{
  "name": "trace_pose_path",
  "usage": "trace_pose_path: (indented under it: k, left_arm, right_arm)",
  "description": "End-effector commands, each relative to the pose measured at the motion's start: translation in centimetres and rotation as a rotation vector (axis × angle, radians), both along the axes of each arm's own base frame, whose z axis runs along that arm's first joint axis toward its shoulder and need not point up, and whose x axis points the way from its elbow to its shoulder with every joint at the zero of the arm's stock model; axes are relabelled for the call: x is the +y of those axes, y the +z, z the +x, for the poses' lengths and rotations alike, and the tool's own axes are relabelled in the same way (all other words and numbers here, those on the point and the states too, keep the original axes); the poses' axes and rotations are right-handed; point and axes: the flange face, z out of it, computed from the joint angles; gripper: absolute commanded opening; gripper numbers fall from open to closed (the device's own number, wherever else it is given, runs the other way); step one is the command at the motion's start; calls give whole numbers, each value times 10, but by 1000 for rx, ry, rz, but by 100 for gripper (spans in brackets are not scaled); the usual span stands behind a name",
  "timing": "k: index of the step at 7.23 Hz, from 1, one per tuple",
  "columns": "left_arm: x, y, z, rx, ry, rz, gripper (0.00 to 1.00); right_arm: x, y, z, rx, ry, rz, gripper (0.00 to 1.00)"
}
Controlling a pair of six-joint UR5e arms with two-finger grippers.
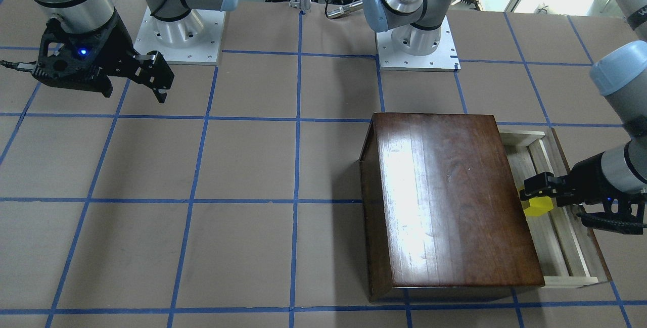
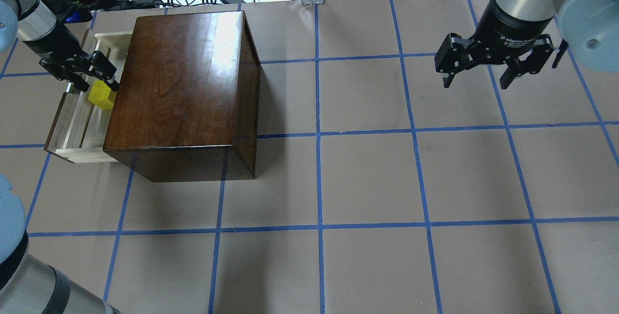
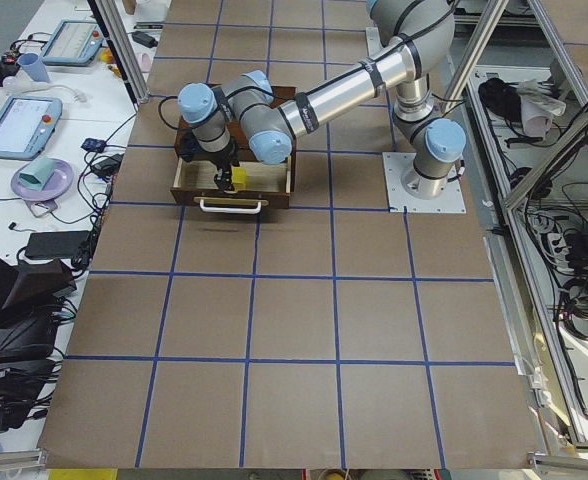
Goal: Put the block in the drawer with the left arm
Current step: 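Carry the yellow block over the open drawer and lower it in, then open the left gripper and lift it away from the drawer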
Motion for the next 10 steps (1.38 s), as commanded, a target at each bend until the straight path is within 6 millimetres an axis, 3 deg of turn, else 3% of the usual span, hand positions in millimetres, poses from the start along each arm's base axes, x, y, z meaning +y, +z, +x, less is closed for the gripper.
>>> trace_pose_path:
  k: [1, 3, 5, 6, 8, 10]
  left_arm:
    - [2, 16, -1, -14, 1, -24, 100]
    - [5, 36, -3, -40, 21, -38, 100]
    - [13, 84, -14, -63, 101, -45, 100]
    - [15, 98, -32, -72, 121, -59, 100]
    - [17, 124, -104, -89, 100, -107, 100]
    - [29, 144, -152, -81, 116, -136, 100]
  right_arm:
    - [0, -1, -1, 0, -1, 1, 100]
    - [0, 0, 0, 0, 0, 0, 100]
    - [0, 0, 0, 0, 0, 0, 100]
    - [0, 0, 0, 0, 0, 0, 100]
    - [0, -1, 0, 0, 0, 1, 100]
    - [0, 0, 0, -2, 0, 0, 100]
